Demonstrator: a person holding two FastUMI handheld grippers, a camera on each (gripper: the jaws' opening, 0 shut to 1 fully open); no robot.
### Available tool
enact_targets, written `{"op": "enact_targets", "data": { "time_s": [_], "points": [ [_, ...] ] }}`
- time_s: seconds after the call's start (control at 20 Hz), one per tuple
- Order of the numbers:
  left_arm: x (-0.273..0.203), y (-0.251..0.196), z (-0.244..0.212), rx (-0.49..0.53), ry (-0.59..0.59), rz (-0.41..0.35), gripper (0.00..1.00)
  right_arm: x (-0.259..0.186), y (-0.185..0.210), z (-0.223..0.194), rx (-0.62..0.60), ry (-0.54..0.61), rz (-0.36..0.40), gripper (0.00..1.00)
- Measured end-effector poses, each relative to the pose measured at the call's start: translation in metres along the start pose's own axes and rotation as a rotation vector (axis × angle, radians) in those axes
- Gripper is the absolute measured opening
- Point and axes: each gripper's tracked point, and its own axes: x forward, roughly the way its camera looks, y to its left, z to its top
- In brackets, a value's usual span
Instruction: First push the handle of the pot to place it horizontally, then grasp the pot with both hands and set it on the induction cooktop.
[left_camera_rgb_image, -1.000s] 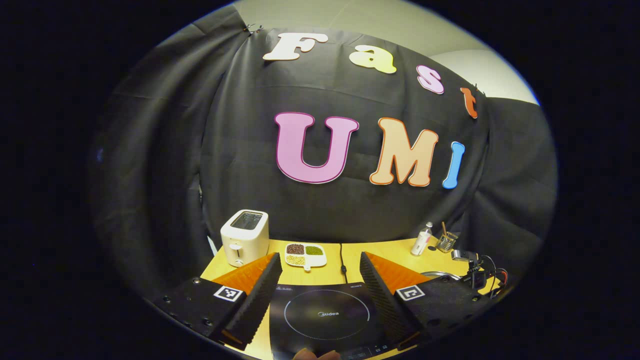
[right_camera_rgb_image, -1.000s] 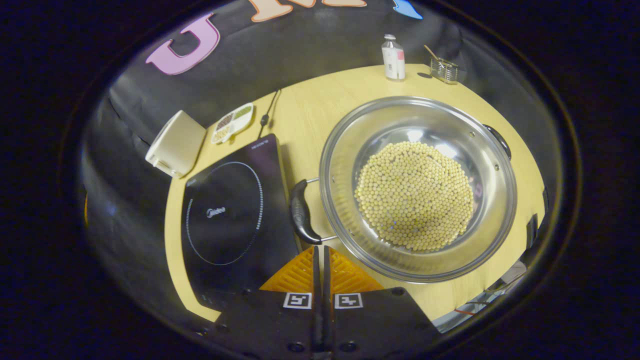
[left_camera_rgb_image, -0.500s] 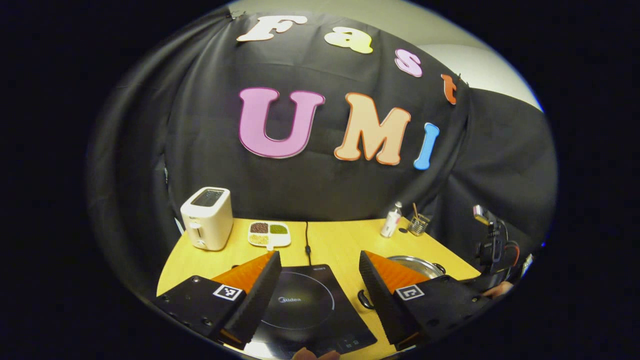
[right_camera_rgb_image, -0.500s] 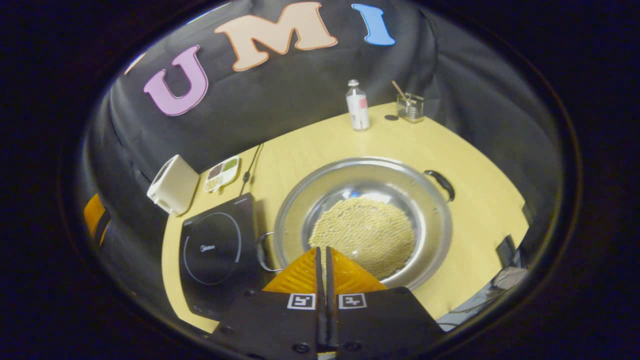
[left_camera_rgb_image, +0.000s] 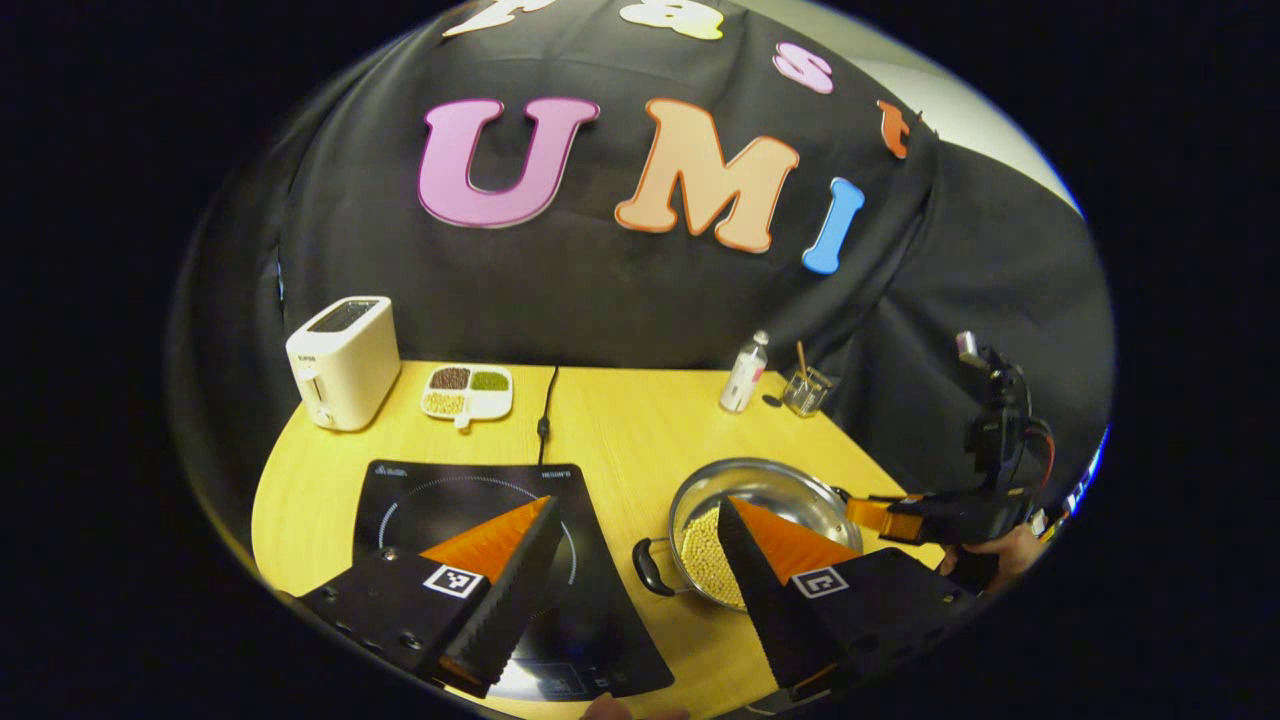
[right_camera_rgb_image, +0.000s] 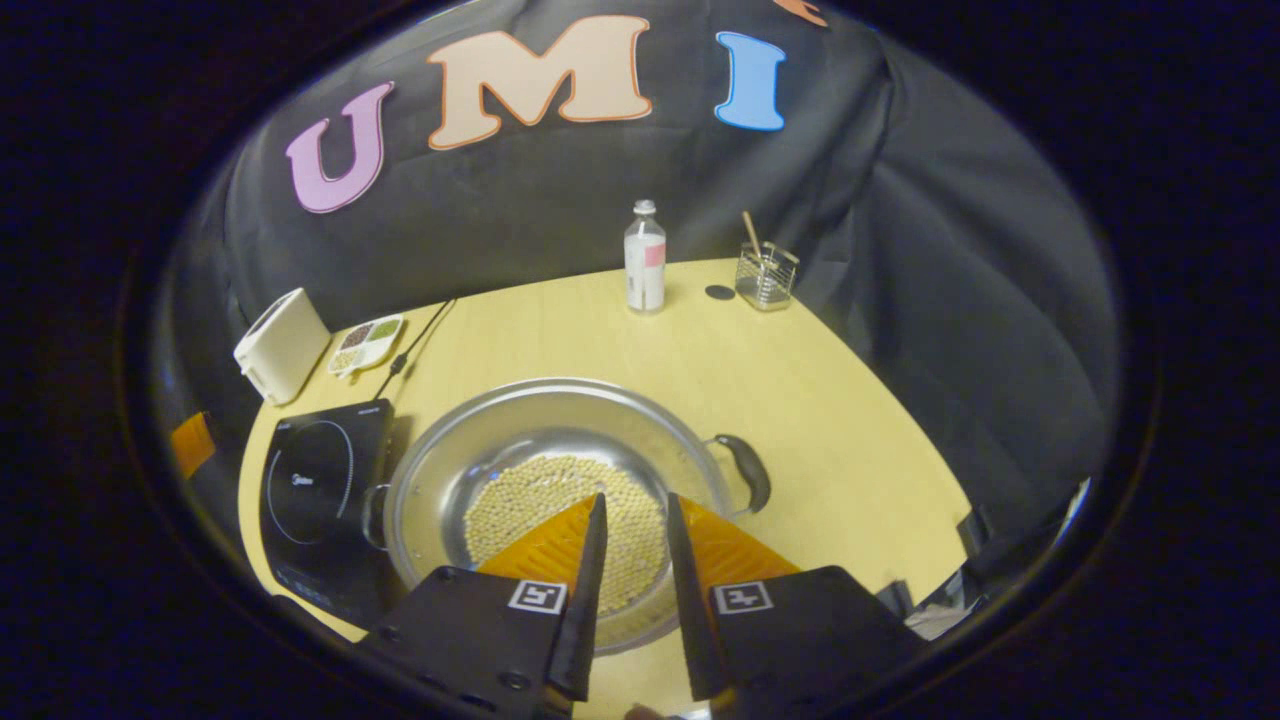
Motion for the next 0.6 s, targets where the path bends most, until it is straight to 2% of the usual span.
{"op": "enact_targets", "data": {
  "time_s": [0.15,0.2,0.25,0.3,0.35,0.45,0.5,0.6],
  "points": [
    [0.018,-0.013,-0.029,-0.024,0.083,0.035,0.96,0.021,-0.021,0.003,-0.086,0.001,0.014,0.45],
    [0.024,-0.016,-0.035,-0.037,0.103,0.046,0.97,0.028,-0.031,0.005,-0.113,0.003,-0.002,0.50],
    [0.031,-0.020,-0.041,-0.055,0.114,0.058,0.96,0.037,-0.034,0.004,-0.125,0.008,0.013,0.51],
    [0.036,-0.023,-0.045,-0.068,0.127,0.067,0.96,0.044,-0.034,0.003,-0.127,0.021,0.040,0.57],
    [0.043,-0.026,-0.047,-0.073,0.125,0.081,0.96,0.050,-0.034,0.000,-0.125,0.037,0.065,0.57],
    [0.056,-0.024,-0.062,-0.073,0.163,0.126,0.96,0.060,-0.038,-0.003,-0.127,0.055,0.094,0.74],
    [0.060,-0.020,-0.070,-0.068,0.191,0.157,0.96,0.065,-0.042,-0.002,-0.134,0.059,0.097,0.77],
    [0.071,-0.015,-0.082,-0.065,0.227,0.207,0.97,0.072,-0.042,-0.007,-0.127,0.083,0.128,0.77]
  ]
}}
